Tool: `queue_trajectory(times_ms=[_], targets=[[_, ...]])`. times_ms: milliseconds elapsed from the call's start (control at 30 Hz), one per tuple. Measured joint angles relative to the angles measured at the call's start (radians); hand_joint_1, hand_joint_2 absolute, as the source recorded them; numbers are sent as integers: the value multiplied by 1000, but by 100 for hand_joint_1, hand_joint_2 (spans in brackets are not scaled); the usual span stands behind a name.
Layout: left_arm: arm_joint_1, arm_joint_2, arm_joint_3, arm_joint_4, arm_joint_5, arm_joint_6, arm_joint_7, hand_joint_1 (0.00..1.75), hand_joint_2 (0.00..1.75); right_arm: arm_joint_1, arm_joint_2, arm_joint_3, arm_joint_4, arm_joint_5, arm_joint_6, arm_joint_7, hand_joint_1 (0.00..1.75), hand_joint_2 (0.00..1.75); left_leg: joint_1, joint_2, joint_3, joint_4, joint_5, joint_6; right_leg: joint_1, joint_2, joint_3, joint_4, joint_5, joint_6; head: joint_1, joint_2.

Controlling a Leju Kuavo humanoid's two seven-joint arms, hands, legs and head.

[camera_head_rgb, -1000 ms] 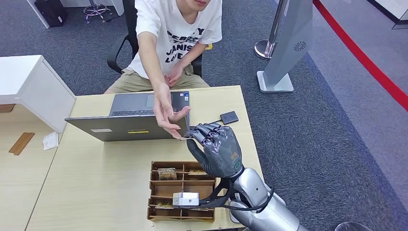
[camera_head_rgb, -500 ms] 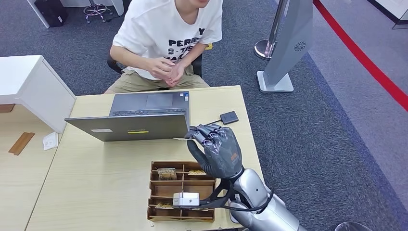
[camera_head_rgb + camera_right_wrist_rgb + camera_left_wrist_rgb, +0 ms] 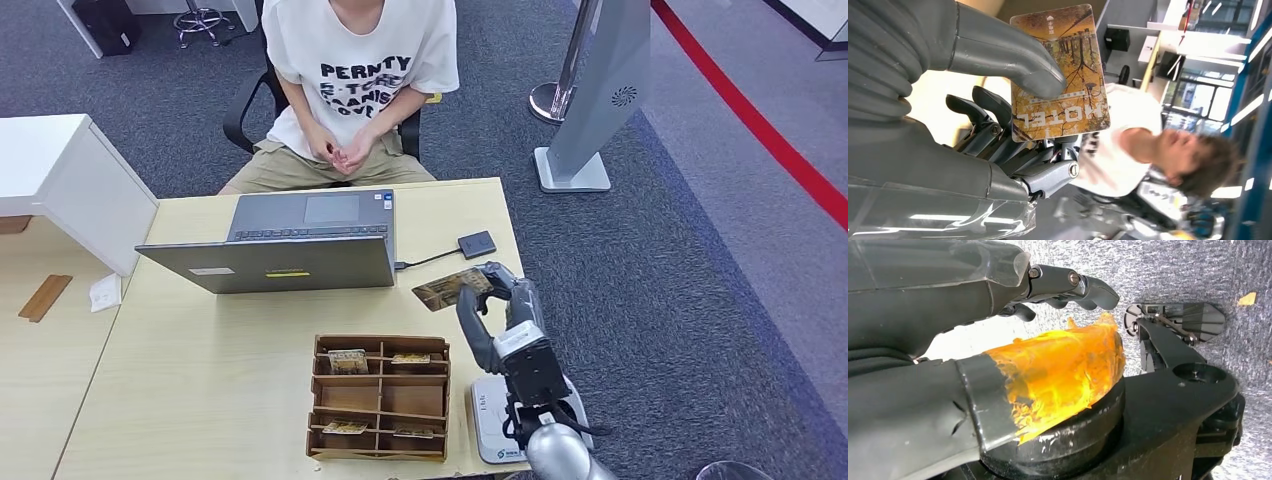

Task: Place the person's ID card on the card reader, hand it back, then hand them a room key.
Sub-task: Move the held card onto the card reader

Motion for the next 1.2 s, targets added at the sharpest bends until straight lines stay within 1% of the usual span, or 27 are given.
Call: queue_trajectory(times_ms=[233, 433, 567, 700, 900, 1033, 1200], targets=[[1, 8, 25, 0, 20, 1, 0, 0, 0, 112, 0, -115, -40, -111, 50, 11, 175, 175, 0, 0, 0, 0, 0, 0, 0, 0, 0, 0, 0, 0, 0, 0], [1, 14, 36, 0, 27, 1, 0, 0, 0, 164, -2, -156, -49, -137, 62, 18, 175, 175, 0, 1, 0, 0, 0, 0, 0, 1, 0, 0, 0, 0, 0, 0], [2, 20, 46, 0, 37, -4, 0, 0, 0, 198, -17, -182, -58, -137, 64, 29, 175, 175, 0, 0, 0, 0, 0, 0, 0, 0, 0, 0, 0, 0, 0, 0], [2, 21, 56, 0, 49, -2, -1, 0, 0, 240, -49, -197, -72, -60, 48, 56, 175, 175, 0, 1, 0, 0, 0, 0, 0, 0, 0, 0, 0, 0, 0, 0], [2, 20, 71, 0, 59, 2, -3, 0, 0, 293, -123, -206, -77, 82, 26, 135, 175, 175, 0, 1, 0, 0, -1, 1, 0, 0, 0, 0, 0, 0, 0, 0], [2, 18, 72, 0, 61, 5, -3, 0, 0, 312, -161, -211, -77, 142, 9, 176, 175, 175, 0, 1, 0, 0, -1, 1, 0, 0, 0, -1, 0, 0, 0, 0], [1, 16, 77, 0, 61, 6, -3, 0, 0, 319, -196, -210, -75, 213, 7, 235, 175, 175, 0, 1, 0, 0, -1, 1, 0, 0, 0, 0, 0, 0, 0, 0]])
